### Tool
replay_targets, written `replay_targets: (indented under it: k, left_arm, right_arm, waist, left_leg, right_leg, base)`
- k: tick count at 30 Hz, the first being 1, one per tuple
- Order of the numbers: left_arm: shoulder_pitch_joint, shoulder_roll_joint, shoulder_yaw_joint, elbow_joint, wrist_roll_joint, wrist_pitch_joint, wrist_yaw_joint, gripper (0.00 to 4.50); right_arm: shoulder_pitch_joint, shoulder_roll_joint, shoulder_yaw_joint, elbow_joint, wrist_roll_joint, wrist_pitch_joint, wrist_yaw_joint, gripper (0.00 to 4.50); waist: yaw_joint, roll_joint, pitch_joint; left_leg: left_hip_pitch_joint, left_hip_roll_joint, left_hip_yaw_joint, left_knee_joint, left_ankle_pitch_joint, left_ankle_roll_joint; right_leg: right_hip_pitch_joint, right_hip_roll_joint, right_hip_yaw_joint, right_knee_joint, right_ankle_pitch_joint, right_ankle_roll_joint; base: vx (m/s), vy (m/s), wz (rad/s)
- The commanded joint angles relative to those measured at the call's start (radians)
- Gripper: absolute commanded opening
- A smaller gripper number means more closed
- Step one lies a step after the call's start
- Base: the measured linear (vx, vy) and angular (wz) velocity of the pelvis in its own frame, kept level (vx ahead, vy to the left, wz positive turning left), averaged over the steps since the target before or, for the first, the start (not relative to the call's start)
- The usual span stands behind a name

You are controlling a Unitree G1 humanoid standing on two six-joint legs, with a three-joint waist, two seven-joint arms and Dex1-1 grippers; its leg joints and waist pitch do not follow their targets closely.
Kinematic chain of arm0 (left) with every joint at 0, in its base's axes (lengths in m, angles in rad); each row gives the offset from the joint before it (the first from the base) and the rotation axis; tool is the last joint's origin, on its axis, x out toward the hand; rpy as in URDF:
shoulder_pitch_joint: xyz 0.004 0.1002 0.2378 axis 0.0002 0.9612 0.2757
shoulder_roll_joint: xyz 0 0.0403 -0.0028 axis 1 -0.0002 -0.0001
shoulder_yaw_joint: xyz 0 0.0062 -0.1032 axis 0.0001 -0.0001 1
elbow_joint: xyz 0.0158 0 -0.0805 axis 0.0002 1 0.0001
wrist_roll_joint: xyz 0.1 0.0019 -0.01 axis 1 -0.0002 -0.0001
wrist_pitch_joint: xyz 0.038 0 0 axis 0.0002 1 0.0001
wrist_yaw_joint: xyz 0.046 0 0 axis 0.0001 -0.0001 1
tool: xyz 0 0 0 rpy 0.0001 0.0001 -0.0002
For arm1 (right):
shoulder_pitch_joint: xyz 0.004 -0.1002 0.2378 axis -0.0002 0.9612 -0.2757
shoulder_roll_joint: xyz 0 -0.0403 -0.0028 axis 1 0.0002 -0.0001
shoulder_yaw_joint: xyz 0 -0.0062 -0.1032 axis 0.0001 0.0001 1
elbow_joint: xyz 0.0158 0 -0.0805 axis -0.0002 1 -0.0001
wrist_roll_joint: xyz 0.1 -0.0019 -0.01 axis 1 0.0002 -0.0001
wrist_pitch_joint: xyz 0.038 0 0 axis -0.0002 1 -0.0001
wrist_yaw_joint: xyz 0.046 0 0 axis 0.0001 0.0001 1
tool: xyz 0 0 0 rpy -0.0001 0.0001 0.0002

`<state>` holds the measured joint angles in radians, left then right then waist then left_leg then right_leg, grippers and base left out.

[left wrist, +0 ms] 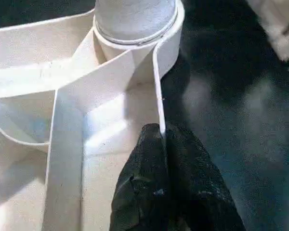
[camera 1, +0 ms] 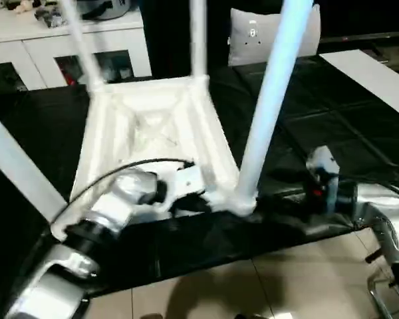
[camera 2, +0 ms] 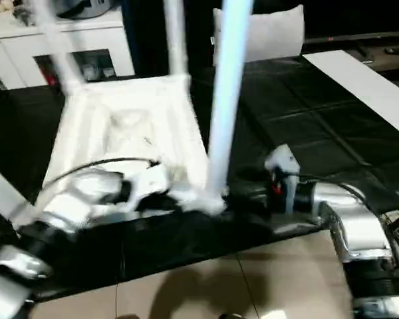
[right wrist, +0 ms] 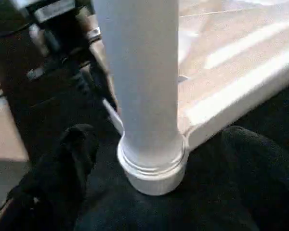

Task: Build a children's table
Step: Rotate leg to tighten

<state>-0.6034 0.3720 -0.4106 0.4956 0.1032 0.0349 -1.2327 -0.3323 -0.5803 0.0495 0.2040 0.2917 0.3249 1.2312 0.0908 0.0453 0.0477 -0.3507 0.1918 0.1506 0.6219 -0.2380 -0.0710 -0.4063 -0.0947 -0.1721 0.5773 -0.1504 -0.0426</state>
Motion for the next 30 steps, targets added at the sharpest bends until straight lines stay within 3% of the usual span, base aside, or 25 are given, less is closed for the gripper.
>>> replay_targets:
  k: [1,2,4,6,9,26,30]
  left_arm:
    - [-0.021,0.004,-0.063,-0.002,0.010,-0.057,-0.083,0.00]
    - [-0.026,0.023,-0.082,-0.002,0.007,-0.087,-0.132,0.00]
    - [-0.029,0.037,-0.097,-0.005,0.007,-0.106,-0.175,0.00]
    - [-0.033,0.044,-0.106,-0.003,0.007,-0.123,-0.203,0.00]
    - [-0.038,0.043,-0.113,0.002,0.011,-0.141,-0.218,0.00]
    - [-0.049,0.029,-0.120,0.029,0.014,-0.168,-0.229,0.00]
    - [-0.024,0.019,-0.088,-0.006,-0.042,-0.093,-0.239,0.00]
  right_arm:
    - [-0.017,-0.019,0.026,0.003,-0.014,-0.032,0.052,4.14]
    - [-0.027,-0.020,0.041,0.014,-0.006,-0.025,0.082,4.07]
    - [-0.037,-0.016,0.053,0.022,0.005,-0.018,0.115,4.08]
    - [-0.048,-0.008,0.066,0.034,0.016,-0.018,0.141,3.72]
    - [-0.062,0.005,0.084,0.057,0.023,-0.022,0.167,3.59]
    - [-0.115,0.077,0.149,0.139,0.015,-0.049,0.228,2.21]
    - [-0.097,0.087,0.136,0.113,0.037,-0.019,0.218,2.08]
  waist:
    - [-0.001,-0.015,-0.076]
    - [0.004,-0.023,-0.077]
    - [0.010,-0.020,-0.077]
    - [0.017,-0.017,-0.078]
    - [0.022,-0.018,-0.077]
    - [0.023,-0.021,-0.079]
    - [0.021,-0.018,-0.079]
  left_leg:
    - [-0.006,0.042,-0.002,-0.066,-0.019,0.127]
    - [-0.006,0.043,-0.002,-0.066,-0.012,0.128]
    - [-0.006,0.047,-0.002,-0.066,-0.003,0.131]
    - [-0.005,0.048,-0.001,-0.067,-0.004,0.129]
    - [-0.006,0.049,-0.001,-0.068,-0.009,0.119]
    - [-0.007,0.046,0.000,-0.068,-0.007,0.099]
    - [-0.007,0.046,0.000,-0.068,-0.006,0.096]
  right_leg:
    - [0.069,-0.069,0.067,-0.070,-0.312,-0.098]
    - [0.070,-0.069,0.068,-0.066,-0.299,-0.103]
    - [0.069,-0.072,0.070,-0.061,-0.287,-0.111]
    - [0.068,-0.074,0.072,-0.061,-0.285,-0.117]
    - [0.069,-0.074,0.071,-0.061,-0.292,-0.118]
    - [0.070,-0.073,0.071,-0.062,-0.314,-0.097]
    - [0.071,-0.073,0.071,-0.061,-0.307,-0.102]
  base:
    - [0.000,0.000,0.00]
    - [0.000,0.000,0.00]
    - [0.000,0.000,0.00]
    - [0.000,0.000,0.00]
    - [0.000,0.000,0.00]
    - [0.000,0.000,0.00]
    - [0.000,0.000,0.00]
